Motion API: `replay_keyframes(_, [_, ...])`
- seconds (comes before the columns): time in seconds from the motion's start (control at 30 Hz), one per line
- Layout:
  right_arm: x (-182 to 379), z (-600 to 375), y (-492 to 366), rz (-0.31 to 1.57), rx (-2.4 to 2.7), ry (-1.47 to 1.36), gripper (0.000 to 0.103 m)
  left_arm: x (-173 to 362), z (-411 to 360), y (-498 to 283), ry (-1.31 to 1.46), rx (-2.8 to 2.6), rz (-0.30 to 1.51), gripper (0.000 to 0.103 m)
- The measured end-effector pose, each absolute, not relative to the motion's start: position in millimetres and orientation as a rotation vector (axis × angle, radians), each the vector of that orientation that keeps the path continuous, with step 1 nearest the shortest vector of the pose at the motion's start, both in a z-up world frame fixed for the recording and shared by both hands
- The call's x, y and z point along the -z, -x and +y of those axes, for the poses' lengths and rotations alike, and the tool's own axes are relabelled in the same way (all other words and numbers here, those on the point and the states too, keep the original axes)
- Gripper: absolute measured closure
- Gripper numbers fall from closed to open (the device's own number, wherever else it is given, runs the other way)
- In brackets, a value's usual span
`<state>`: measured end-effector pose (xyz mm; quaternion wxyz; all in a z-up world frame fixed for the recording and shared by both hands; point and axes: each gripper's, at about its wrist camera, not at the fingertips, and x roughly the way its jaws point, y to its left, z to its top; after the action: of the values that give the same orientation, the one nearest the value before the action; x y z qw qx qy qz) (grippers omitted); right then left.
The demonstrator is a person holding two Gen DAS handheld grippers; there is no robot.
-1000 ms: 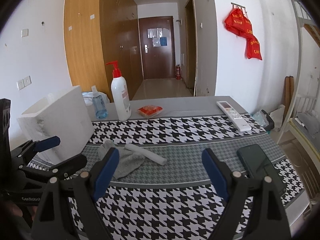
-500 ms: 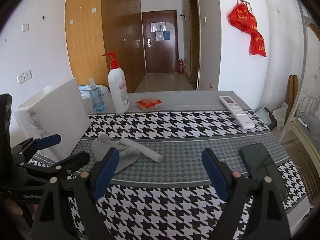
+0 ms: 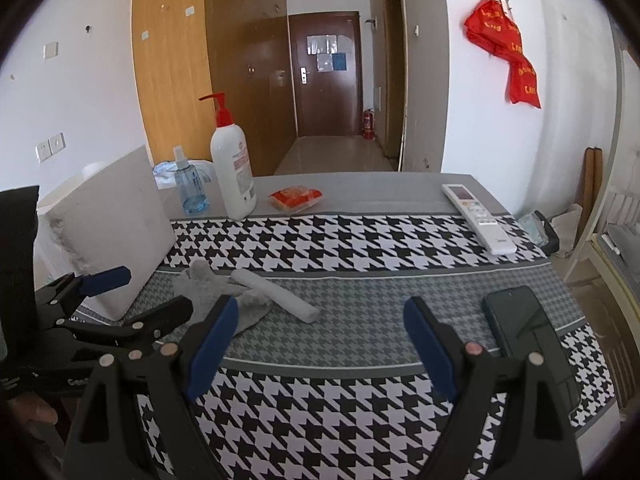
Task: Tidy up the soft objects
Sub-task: 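Move both tools toward the grey cloth and white foam rod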
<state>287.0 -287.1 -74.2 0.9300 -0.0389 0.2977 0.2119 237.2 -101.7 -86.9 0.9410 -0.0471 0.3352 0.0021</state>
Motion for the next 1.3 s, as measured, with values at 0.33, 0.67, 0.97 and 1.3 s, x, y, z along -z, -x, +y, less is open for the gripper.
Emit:
replay_keyframes(0.33, [76, -282, -294, 0.622, -0.436, 0.102, 0.015, 94, -101, -248, 0.092, -0.003, 0.697, 0.001])
replay_keyframes(0.67, [82, -277, -303, 0.641, -0.458, 0.119, 0.015, 102, -100, -260, 0.096, -0.017, 0.747, 0.001])
replay_keyframes(0.97, [87, -274, -313, 0.657, -0.461, 0.146, 0.015, 112, -95, -273, 0.102, -0.038, 0.805, 0.006])
replay_keyframes(1.3, [92, -271, -324, 0.673, -0.473, 0.167, 0.015, 119, -97, -280, 0.096, -0.04, 0.847, 0.016])
